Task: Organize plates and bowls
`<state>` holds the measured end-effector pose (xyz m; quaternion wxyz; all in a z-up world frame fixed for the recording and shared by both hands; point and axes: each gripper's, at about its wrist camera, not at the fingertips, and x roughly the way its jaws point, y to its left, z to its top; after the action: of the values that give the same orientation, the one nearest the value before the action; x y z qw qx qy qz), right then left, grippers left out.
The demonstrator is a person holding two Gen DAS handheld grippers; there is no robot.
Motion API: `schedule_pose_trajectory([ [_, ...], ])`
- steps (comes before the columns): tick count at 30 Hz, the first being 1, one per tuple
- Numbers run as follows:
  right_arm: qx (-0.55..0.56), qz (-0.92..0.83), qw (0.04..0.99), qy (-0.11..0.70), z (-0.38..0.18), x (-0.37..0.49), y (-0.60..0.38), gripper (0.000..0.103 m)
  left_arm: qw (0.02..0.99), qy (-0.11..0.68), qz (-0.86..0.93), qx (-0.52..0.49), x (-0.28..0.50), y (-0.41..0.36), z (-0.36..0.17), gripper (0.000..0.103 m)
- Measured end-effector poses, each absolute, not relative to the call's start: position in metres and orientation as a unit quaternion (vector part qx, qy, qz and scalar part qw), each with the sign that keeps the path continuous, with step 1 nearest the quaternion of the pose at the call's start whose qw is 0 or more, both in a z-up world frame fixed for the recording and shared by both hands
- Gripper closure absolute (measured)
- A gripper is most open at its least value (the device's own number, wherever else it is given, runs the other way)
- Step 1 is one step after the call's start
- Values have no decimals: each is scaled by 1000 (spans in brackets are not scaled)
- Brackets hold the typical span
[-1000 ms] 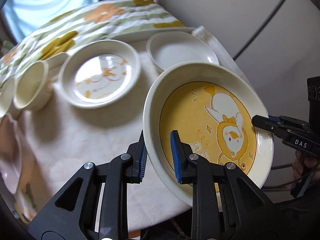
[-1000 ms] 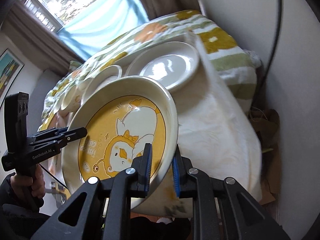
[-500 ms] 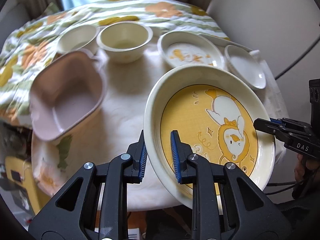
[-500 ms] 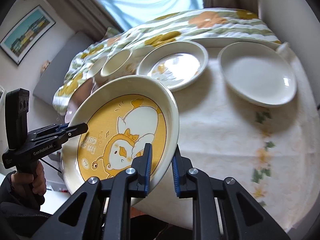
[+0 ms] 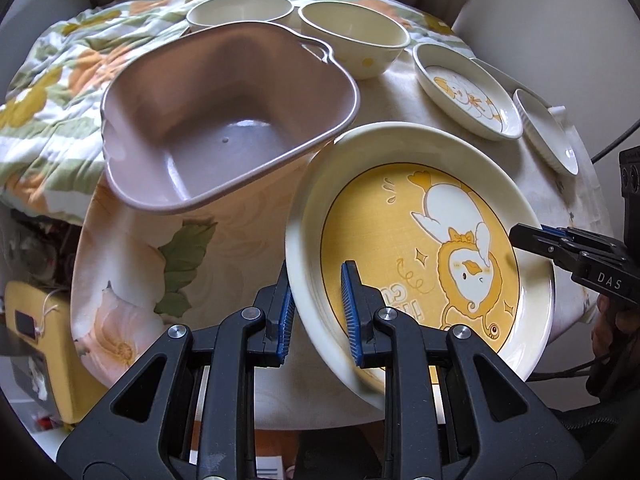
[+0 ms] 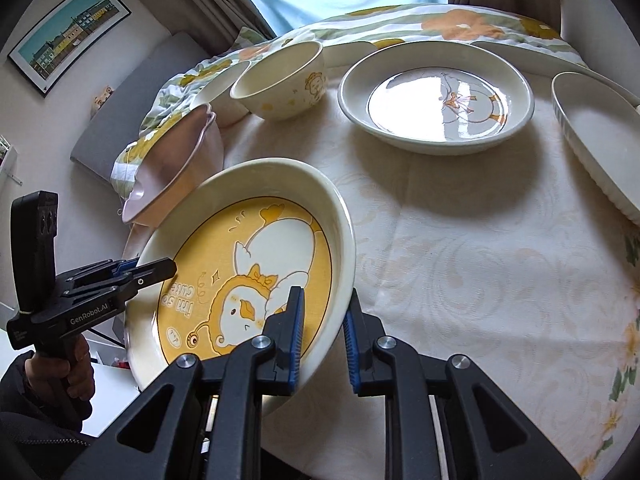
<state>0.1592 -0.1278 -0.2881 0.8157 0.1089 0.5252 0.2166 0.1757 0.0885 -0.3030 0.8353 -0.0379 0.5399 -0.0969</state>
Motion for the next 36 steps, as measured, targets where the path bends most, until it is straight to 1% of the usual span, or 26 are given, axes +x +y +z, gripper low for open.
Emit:
schedule_pose_trajectory([
  [9,119,208,826,510,-292,151,-138,86,842,528,-105,-29,172,85,-311,84],
  [18,104,192,833,508,-290,151,-129,86,846,524,-100,-15,173,82,-311,83],
  [19,104,191,834,508,-290,151,-129,86,846,524,-98,-14,173,82,-311,81],
  [20,107,190,834,507,-290,151,-129,86,846,524,-100,-14,173,82,-310,74],
  [21,110,189,834,507,-291,151,-130,86,846,524,-100,-12,173,81,-311,59],
  [22,110,184,834,509,-291,151,-130,86,847,522,-98,-9,173,79,-310,48],
  [23,110,183,834,509,-291,151,-130,86,850,518,-94,-5,172,78,-309,27],
  [24,108,183,833,511,-291,152,-129,86,854,511,-93,-1,171,75,-307,24],
  [26,95,181,833,514,-291,151,-127,86,857,507,-94,5,170,72,-304,24],
  [27,84,177,833,517,-291,151,-126,84,856,509,-92,7,171,70,-304,24],
  [29,81,176,831,522,-288,151,-126,79,853,513,-90,7,171,67,-301,24],
  [30,90,177,829,522,-284,149,-128,72,853,514,-90,6,169,66,-297,24],
  [31,99,178,829,520,-280,147,-131,58,853,514,-90,6,168,64,-292,24],
  [33,112,181,833,511,-266,142,-139,44,856,510,-89,11,164,59,-279,24],
  [36,114,179,841,498,-244,135,-155,43,863,498,-85,21,157,46,-257,24],
])
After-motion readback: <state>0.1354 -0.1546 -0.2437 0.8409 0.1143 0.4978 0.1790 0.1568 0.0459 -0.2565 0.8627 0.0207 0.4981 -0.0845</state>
